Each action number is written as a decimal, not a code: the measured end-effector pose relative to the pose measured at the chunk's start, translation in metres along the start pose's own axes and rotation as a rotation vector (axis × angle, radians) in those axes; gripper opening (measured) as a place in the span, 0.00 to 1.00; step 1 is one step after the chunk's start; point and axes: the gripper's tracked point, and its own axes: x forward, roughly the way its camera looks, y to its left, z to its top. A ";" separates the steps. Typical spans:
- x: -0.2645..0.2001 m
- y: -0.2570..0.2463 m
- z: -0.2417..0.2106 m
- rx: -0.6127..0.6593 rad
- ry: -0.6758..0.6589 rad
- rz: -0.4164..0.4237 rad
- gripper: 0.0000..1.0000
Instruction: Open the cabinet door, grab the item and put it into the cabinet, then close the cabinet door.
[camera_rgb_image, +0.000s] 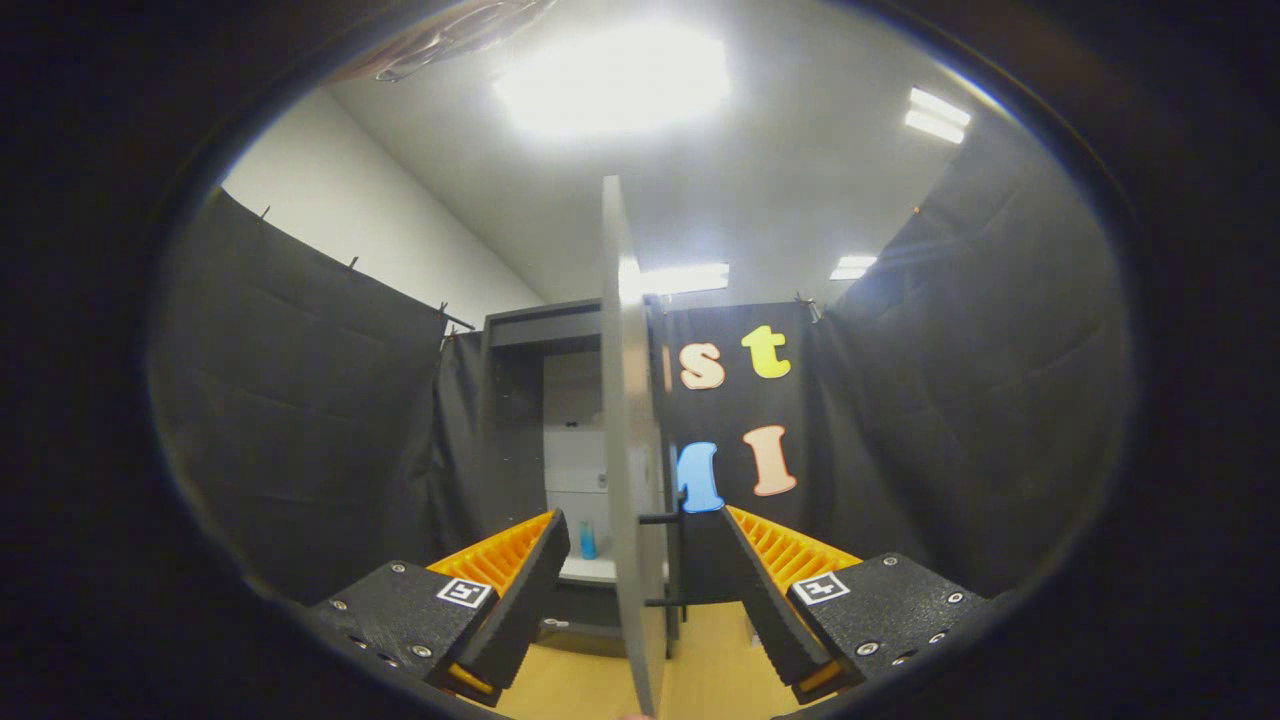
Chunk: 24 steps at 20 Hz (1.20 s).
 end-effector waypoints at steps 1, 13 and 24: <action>0.004 -0.012 -0.006 -0.017 0.017 -0.011 0.93; 0.065 -0.016 -0.070 0.017 0.185 0.041 0.93; 0.073 0.012 -0.087 0.014 0.228 0.105 0.30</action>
